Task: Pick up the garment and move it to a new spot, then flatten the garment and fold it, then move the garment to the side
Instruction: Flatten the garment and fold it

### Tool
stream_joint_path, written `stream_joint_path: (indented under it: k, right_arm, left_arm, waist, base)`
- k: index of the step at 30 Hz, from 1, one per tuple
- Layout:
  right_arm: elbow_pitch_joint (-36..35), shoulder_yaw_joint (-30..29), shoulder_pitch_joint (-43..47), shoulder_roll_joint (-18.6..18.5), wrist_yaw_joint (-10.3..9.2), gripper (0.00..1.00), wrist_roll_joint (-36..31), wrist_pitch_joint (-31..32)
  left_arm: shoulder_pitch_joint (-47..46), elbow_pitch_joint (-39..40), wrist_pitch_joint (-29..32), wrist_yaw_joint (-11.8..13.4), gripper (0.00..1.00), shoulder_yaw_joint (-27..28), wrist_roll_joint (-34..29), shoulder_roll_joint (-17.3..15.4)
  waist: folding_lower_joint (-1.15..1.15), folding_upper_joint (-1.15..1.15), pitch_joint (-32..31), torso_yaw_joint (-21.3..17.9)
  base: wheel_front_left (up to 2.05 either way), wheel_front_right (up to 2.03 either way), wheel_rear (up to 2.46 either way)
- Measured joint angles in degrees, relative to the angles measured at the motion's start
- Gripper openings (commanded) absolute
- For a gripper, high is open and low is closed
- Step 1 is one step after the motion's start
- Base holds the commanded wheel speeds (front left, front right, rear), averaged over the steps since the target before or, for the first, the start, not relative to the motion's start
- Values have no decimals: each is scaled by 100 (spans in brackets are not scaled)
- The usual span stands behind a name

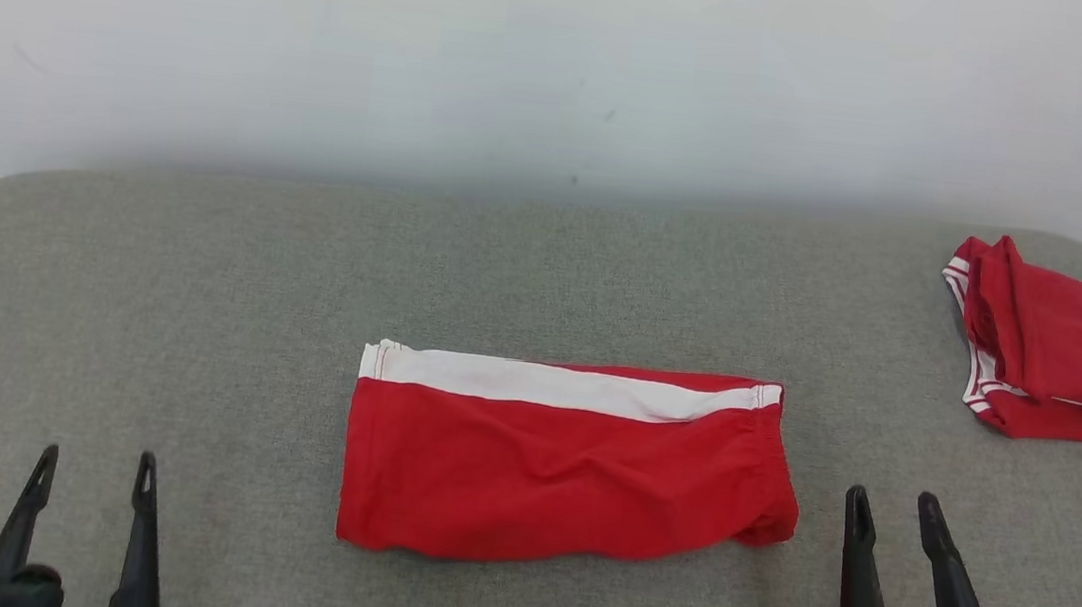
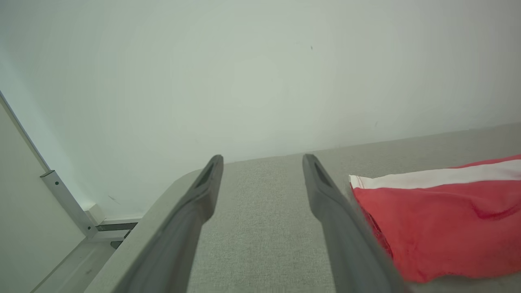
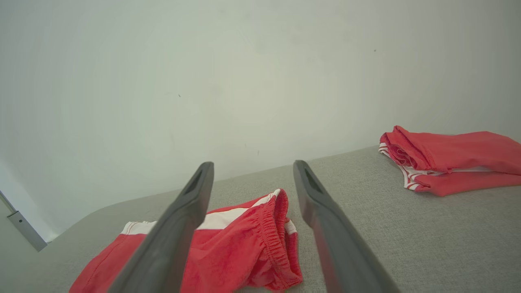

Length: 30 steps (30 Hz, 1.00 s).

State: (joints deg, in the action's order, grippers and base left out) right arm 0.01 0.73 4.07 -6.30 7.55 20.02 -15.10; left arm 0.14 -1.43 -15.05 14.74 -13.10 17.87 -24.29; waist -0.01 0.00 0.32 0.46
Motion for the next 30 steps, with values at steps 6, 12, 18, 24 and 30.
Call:
stream_joint_path:
  k: [6,12,18,24,30]
  right_arm:
    - [99,-65,78,44,0,100,-4,0]
    - [190,-112,123,76,0,100,-92,1]
    - [330,-160,148,94,0,100,-270,0]
    - [527,-177,153,109,0,100,-457,1]
    - [739,-192,35,89,0,100,-510,29]
  left_arm:
    - [335,49,0,-78,100,224,-342,176]
    - [542,88,0,-372,100,305,-576,363]
    - [615,47,0,-676,100,386,-756,498]
    - [677,-1,0,-827,100,526,-836,598]
    - [690,-52,0,-928,100,631,-897,740]
  waist:
    - [1,0,-65,21]
    - [1,0,-101,41]
    - [1,0,-139,63]
    - [1,0,-150,75]
    - [1,0,-125,81]
  base:
    - [0,0,0]
    - [0,0,0]
    - [0,0,0]
    - [0,0,0]
    - [0,0,0]
